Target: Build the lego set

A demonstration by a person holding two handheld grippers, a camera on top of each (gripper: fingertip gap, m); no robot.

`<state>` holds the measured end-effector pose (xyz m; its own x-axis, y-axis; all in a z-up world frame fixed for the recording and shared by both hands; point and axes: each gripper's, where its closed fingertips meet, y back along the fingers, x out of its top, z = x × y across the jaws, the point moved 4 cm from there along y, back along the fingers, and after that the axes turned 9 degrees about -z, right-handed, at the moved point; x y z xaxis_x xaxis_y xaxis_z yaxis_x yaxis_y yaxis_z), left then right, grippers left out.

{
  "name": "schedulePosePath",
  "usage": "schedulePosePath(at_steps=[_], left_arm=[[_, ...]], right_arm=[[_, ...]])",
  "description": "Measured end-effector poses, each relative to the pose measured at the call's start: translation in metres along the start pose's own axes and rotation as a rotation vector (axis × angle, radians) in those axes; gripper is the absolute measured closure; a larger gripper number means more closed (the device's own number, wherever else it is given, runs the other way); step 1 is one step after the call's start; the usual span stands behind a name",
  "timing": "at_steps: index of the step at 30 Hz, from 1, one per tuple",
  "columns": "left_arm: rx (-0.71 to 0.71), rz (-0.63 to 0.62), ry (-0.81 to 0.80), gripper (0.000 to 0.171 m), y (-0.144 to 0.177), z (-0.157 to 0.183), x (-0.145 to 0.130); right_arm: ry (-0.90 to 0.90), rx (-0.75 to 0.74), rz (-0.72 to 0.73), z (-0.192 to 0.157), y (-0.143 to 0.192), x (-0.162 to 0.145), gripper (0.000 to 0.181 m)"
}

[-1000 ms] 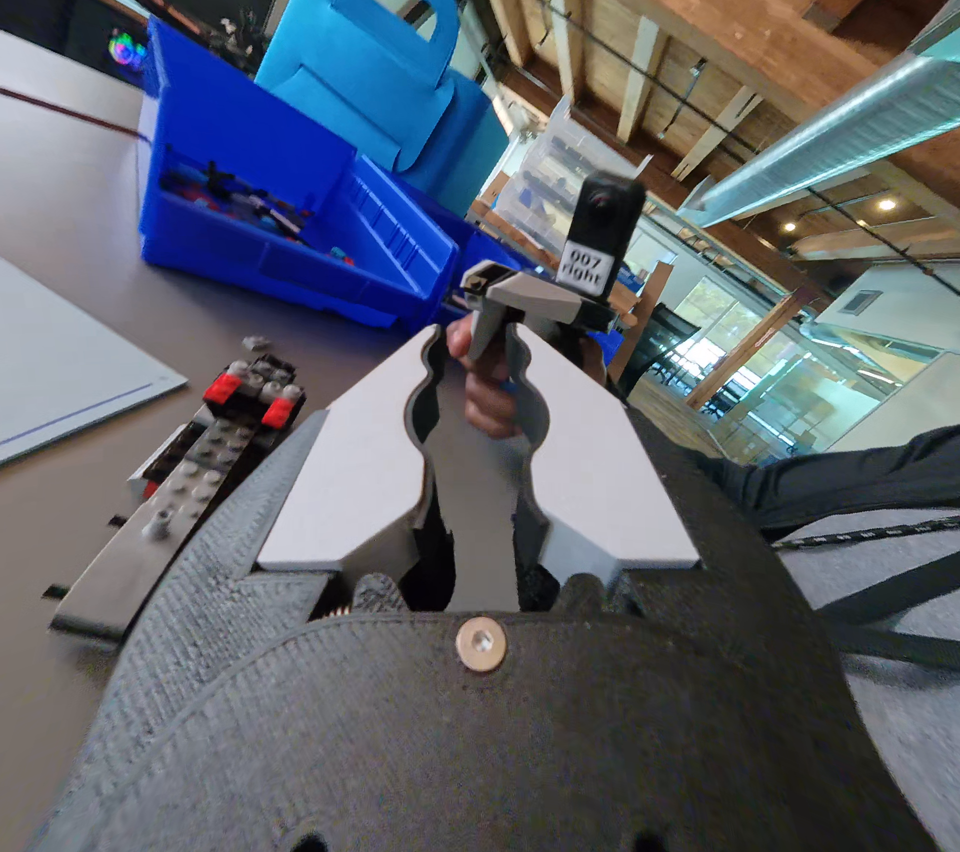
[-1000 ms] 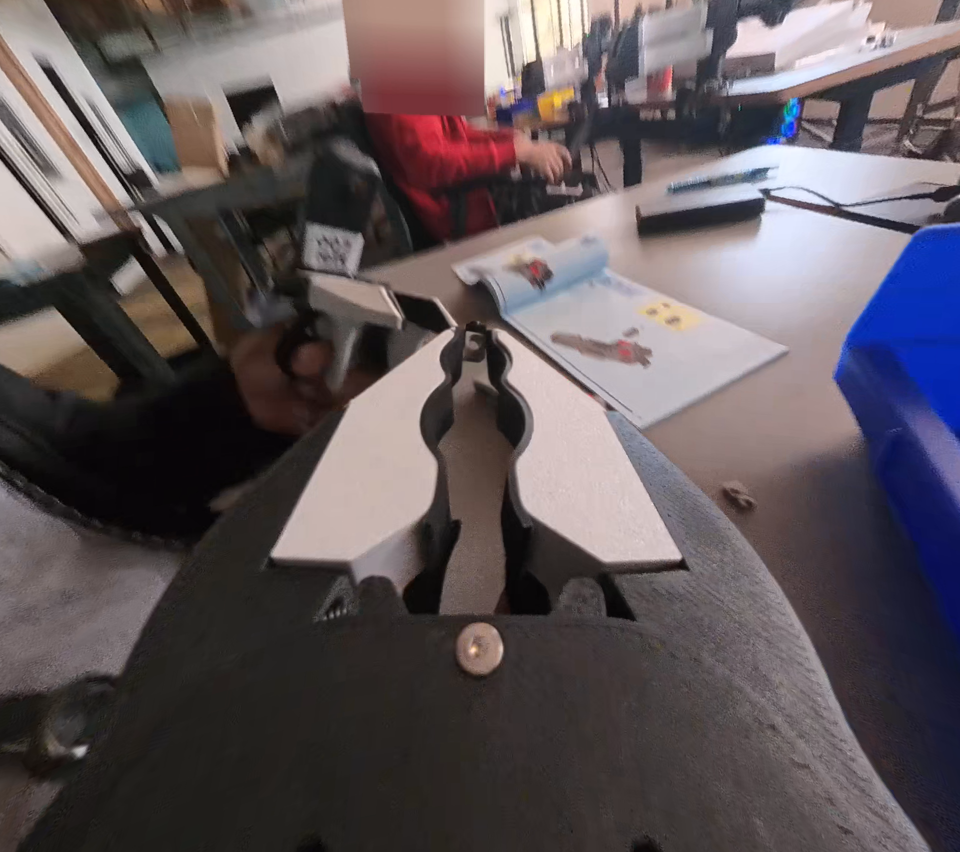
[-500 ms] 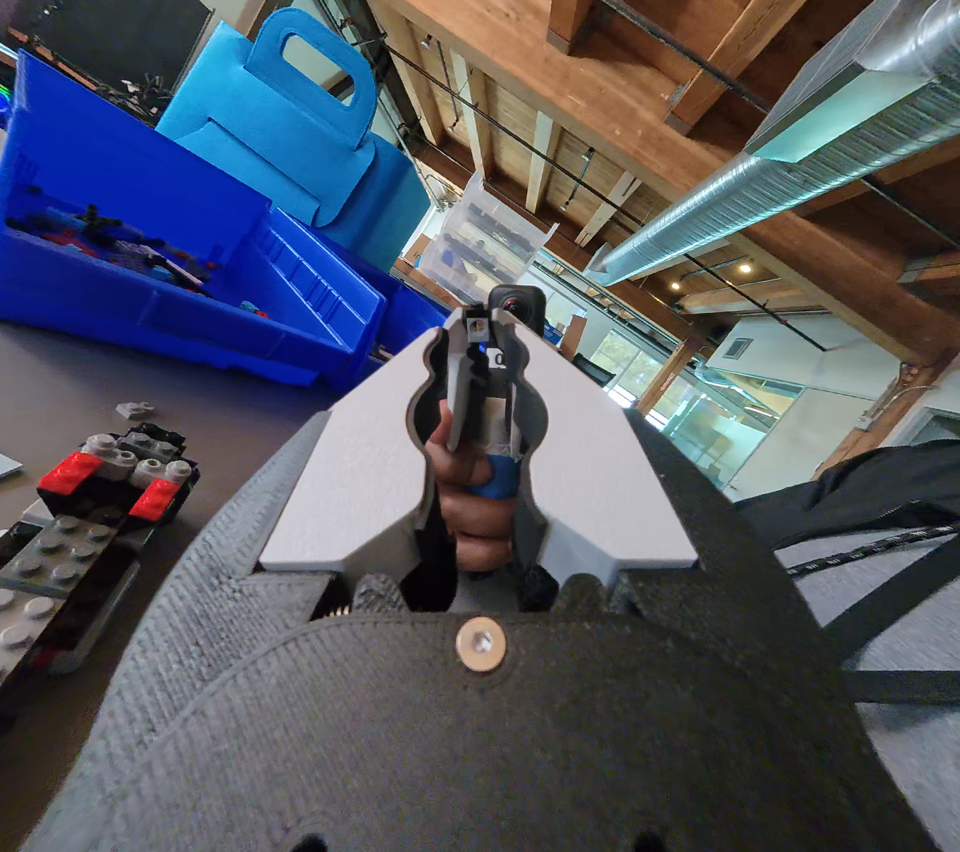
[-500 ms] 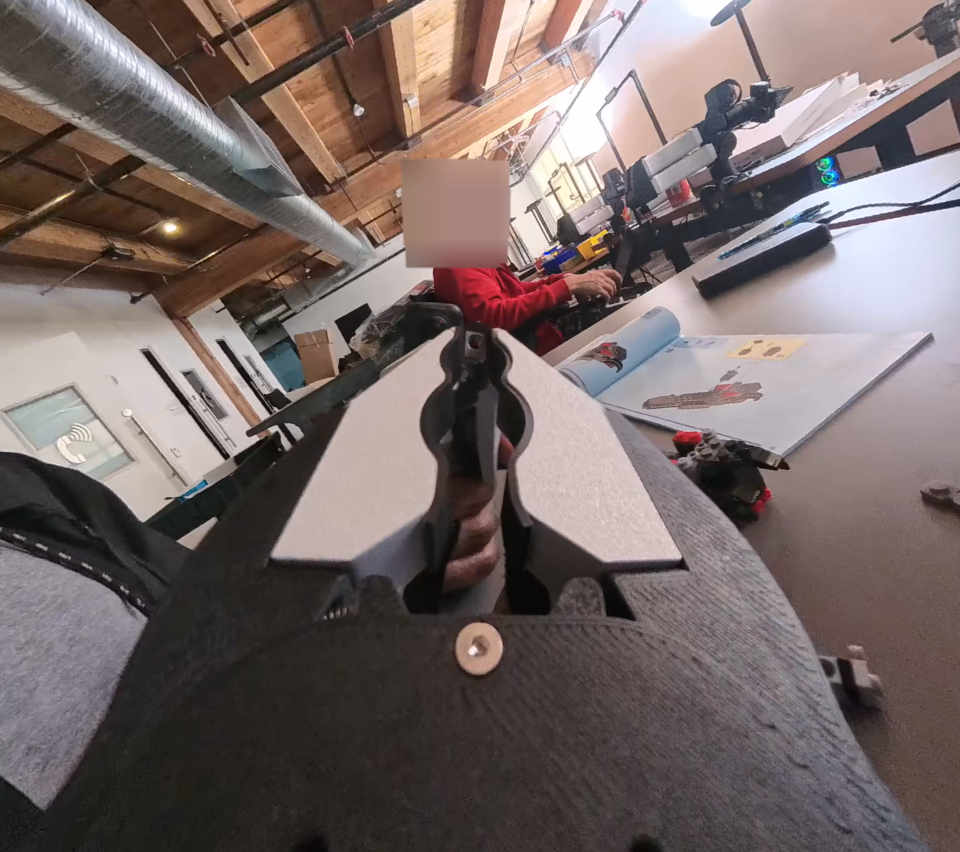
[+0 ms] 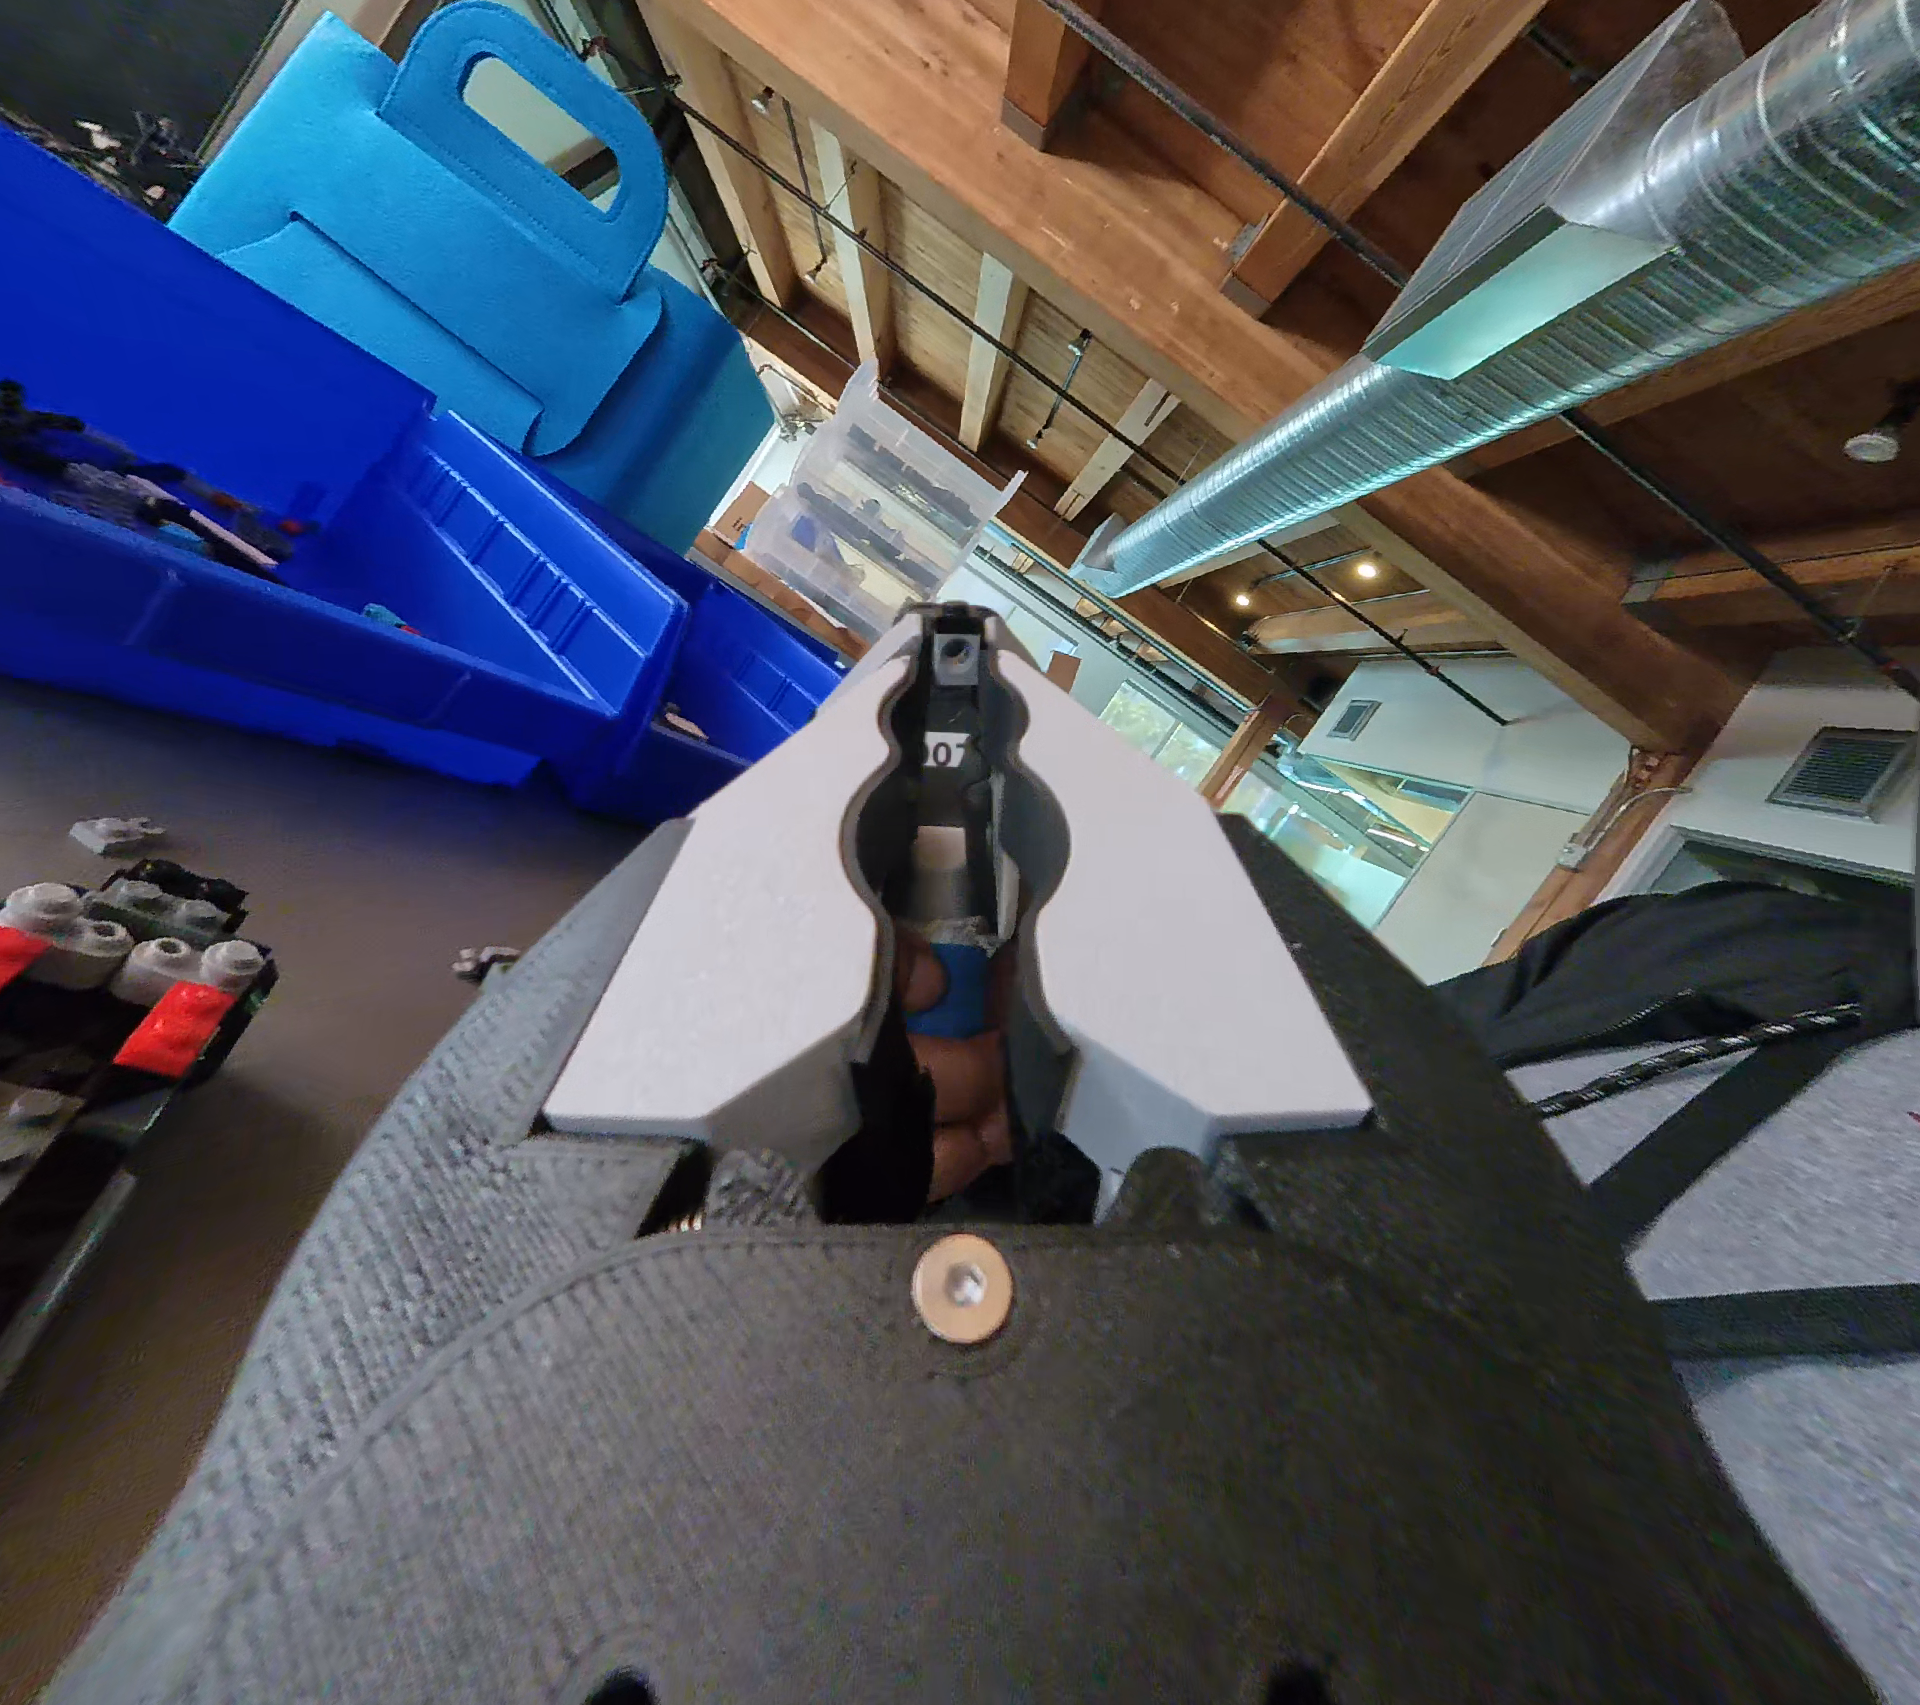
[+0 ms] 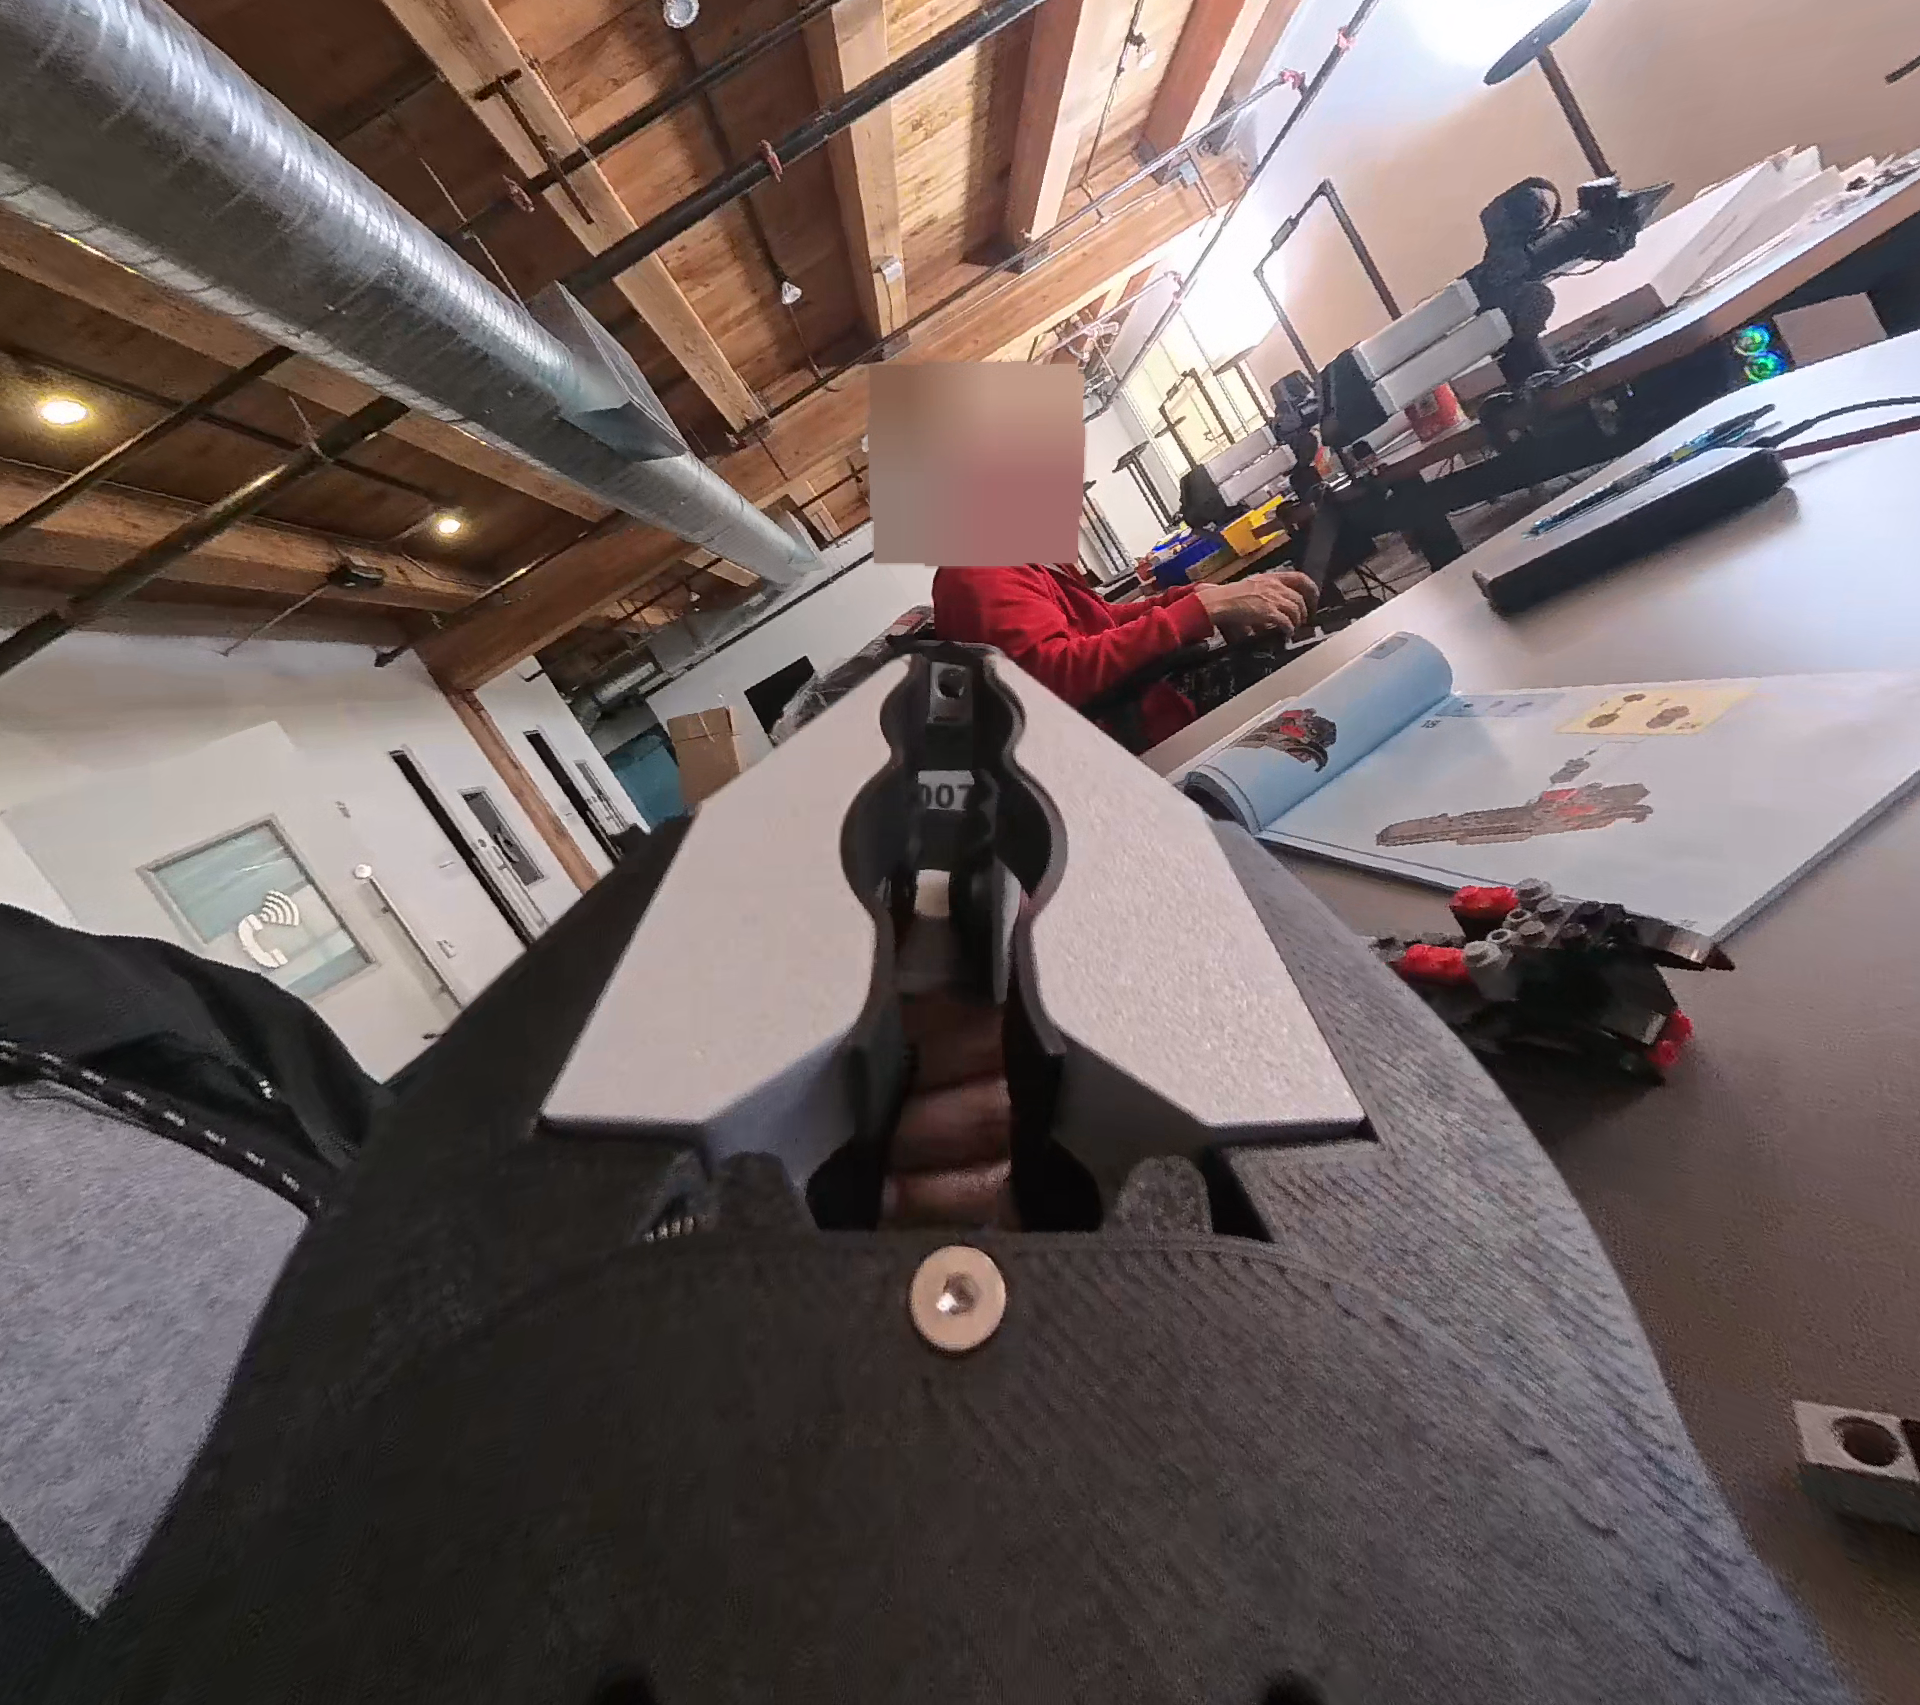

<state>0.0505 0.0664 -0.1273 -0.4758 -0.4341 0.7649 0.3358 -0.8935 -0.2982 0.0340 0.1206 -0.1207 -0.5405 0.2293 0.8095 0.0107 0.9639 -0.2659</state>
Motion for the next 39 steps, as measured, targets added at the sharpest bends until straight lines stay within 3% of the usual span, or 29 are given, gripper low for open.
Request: schedulePosePath(at_steps=[7,12,15,25,30,39], left_arm=[[-0.057,0.018,0.041,0.164,0.002,0.004,0.001],[-0.168,0.055,0.195,0.164,0.007,0.01,0.008],[-0.238,0.051,0.253,0.164,0.005,0.022,0.014],[-0.302,-0.05,0.361,0.163,-0.013,0.041,0.014],[-0.287,-0.056,0.395,0.163,-0.014,0.037,0.012],[-0.246,-0.037,0.428,0.163,-0.01,0.03,0.012]], right_arm=[[0.096,0.001,-0.009,-0.007,0.004,0.006,0.169],[0.404,-0.053,-0.109,-0.015,0.007,0.019,0.16],[0.496,-0.011,-0.176,-0.021,0.002,0.027,0.157],[0.427,0.268,-0.295,-0.031,-0.002,0.036,0.157],[0.438,0.281,-0.3,-0.032,0.001,0.033,0.168],[0.515,0.229,-0.303,-0.029,0.002,0.028,0.168]])
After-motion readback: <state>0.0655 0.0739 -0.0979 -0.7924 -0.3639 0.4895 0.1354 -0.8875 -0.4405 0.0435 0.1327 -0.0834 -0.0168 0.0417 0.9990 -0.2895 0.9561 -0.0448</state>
